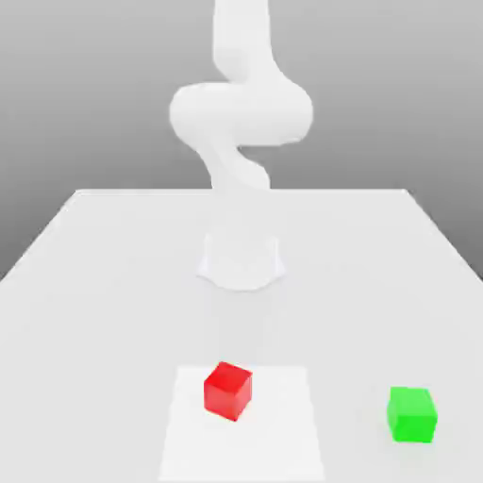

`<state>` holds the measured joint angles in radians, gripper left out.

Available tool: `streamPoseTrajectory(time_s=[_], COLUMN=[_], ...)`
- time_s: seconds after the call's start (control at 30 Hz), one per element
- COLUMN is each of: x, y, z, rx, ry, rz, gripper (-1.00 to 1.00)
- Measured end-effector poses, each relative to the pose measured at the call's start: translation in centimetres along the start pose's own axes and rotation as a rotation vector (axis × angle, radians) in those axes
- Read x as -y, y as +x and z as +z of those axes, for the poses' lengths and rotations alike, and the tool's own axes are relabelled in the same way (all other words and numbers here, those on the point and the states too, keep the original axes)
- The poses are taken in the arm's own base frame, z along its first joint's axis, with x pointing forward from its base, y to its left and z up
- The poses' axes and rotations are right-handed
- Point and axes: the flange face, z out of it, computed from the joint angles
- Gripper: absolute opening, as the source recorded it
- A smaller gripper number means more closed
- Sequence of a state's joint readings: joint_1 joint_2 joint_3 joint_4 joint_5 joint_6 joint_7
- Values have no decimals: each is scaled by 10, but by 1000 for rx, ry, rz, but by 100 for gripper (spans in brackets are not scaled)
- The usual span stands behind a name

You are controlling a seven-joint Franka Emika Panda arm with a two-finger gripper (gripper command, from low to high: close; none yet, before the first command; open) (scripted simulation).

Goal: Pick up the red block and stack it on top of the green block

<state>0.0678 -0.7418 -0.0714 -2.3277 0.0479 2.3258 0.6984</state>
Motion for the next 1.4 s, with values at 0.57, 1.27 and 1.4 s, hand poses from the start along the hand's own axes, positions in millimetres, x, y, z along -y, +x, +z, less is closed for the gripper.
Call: streamPoseTrajectory(time_s=[0.57, 1.27, 1.4], x=[-84, -224, -242], y=[-85, -204, -195], z=[261, 354, 351], rx=[530, 746, 722], ry=[2, -215, -255], rz=[-339, -908, -959], gripper=[0, 0, 0])
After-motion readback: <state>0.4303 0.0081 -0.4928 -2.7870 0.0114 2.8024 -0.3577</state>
